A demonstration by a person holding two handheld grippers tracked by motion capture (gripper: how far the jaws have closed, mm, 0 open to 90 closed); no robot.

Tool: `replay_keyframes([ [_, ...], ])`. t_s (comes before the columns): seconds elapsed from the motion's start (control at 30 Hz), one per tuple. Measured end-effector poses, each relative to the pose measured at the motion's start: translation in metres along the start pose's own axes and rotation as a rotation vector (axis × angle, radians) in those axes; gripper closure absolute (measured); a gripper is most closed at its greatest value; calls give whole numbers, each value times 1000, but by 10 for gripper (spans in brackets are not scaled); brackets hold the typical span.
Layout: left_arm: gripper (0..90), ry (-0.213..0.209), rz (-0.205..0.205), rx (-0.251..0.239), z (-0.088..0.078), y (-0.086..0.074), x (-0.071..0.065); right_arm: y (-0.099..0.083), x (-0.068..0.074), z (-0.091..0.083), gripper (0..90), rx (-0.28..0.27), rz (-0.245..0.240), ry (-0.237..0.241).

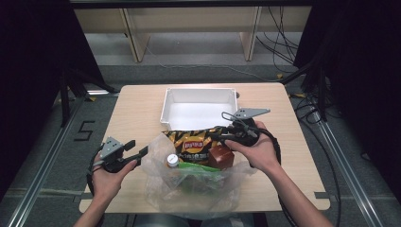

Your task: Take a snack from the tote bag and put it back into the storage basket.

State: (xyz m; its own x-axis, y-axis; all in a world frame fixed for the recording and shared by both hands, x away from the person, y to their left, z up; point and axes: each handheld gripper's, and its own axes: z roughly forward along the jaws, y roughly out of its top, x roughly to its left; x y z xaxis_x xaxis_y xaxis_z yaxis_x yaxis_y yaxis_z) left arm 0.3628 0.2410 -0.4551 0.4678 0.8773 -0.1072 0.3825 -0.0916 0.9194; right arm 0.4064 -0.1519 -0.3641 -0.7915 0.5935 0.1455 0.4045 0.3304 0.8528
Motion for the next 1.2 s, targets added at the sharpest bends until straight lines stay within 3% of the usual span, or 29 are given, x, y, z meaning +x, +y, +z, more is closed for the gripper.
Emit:
replay_keyframes([
  [0.03, 399, 0, 0, 0, 0, 0, 0, 0, 2, -1, 632, 23, 32, 12],
  [0.13, 398, 0, -1, -1, 0, 0, 0, 2, -1, 1, 584, 1, -4, 4],
  [0.2, 398, -2, -2, -4, 1, 0, 0, 2, 2, 2, 560, 9, 29, 13],
  [0.3, 398, -2, -2, -3, 1, 0, 0, 3, 0, 6, 562, 2, -2, 18],
  [0.37, 398, -2, -2, -5, 1, 0, -1, 3, 2, 7, 619, -2, 24, 19],
  [0.4, 398, -1, -2, -3, 0, 0, 0, 3, 1, 6, 657, 3, -7, 18],
  [0.43, 399, -1, -1, -2, 0, 0, 0, 3, 2, 6, 690, 11, 8, 26],
  [0.5, 399, -1, 2, -1, 0, 0, 0, 3, 1, 6, 763, 2, -9, 31],
  [0.53, 400, -5, 2, -2, 1, 0, 1, 3, 4, 5, 794, 5, 14, 25],
  [0.6, 401, -2, 0, 1, 0, 0, 0, 3, 2, 4, 836, 1, -22, 24],
  [0.67, 401, -3, 0, -3, 1, 0, 0, 3, 3, 4, 863, 5, -20, 24],
  [0.7, 402, -5, 1, -4, 1, 0, 0, 2, 2, 5, 878, -7, -47, 25],
  [0.73, 402, -5, 0, -4, 1, 0, 0, 3, 2, 4, 886, -3, -72, 11],
  [0.8, 403, -2, -3, 0, 1, -1, 0, 2, 4, 4, 894, 5, -63, 28],
  [0.83, 403, -6, -4, 0, 1, -1, 0, 3, 5, 4, 897, 0, -91, 26],
  [0.9, 404, -4, -2, 1, 1, -1, 0, 3, 6, 3, 897, 9, -81, 24],
  [0.93, 404, -4, -2, 1, 1, -1, -1, 4, 6, 3, 898, 3, -110, 20],
  [1.03, 406, -9, -2, 2, 2, -1, 0, 4, 10, 2, 900, 7, -103, 30],
  [1.1, 406, -5, -1, 5, 1, -1, 0, 5, 9, 1, 900, -10, -139, 16],
  [1.2, 408, -6, -1, 5, 2, -1, 0, 6, 12, -2, 900, -8, -120, 15],
])
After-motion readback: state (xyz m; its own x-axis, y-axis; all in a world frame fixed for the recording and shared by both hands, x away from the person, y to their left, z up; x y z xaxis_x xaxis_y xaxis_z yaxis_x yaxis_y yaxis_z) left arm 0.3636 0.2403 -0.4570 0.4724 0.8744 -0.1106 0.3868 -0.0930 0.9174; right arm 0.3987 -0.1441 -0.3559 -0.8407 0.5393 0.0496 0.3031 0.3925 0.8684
